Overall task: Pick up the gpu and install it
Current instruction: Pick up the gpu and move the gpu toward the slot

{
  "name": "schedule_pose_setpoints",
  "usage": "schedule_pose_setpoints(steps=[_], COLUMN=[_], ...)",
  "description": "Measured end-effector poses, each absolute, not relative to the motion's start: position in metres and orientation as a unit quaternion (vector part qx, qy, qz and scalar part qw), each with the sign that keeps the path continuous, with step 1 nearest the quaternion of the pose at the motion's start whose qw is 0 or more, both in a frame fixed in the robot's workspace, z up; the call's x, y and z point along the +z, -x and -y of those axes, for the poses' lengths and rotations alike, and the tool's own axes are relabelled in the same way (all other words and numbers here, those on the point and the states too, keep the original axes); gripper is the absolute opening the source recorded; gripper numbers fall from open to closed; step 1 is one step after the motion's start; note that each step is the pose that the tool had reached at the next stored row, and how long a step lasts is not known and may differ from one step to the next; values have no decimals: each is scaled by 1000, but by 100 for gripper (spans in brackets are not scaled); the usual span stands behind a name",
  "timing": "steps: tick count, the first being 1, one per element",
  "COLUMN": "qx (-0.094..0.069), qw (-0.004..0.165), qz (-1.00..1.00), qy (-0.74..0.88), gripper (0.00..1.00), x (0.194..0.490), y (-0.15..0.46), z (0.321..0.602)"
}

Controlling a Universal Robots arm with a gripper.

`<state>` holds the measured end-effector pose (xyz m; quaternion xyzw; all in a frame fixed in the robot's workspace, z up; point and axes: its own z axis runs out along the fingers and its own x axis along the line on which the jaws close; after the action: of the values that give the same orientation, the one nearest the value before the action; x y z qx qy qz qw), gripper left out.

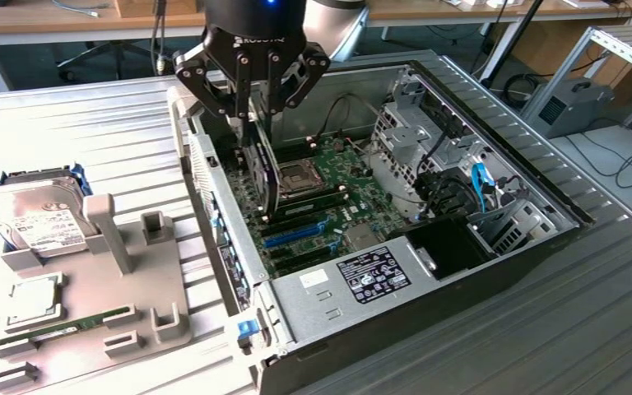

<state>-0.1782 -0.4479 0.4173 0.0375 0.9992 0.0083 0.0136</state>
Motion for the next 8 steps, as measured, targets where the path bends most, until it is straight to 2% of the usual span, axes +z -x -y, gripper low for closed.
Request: schedule_pose_setpoints(steps=[8], qx=[8], qw=[14], qz=[-999], qy=[-38], gripper=[26], x=[417], y=[175], z=[448])
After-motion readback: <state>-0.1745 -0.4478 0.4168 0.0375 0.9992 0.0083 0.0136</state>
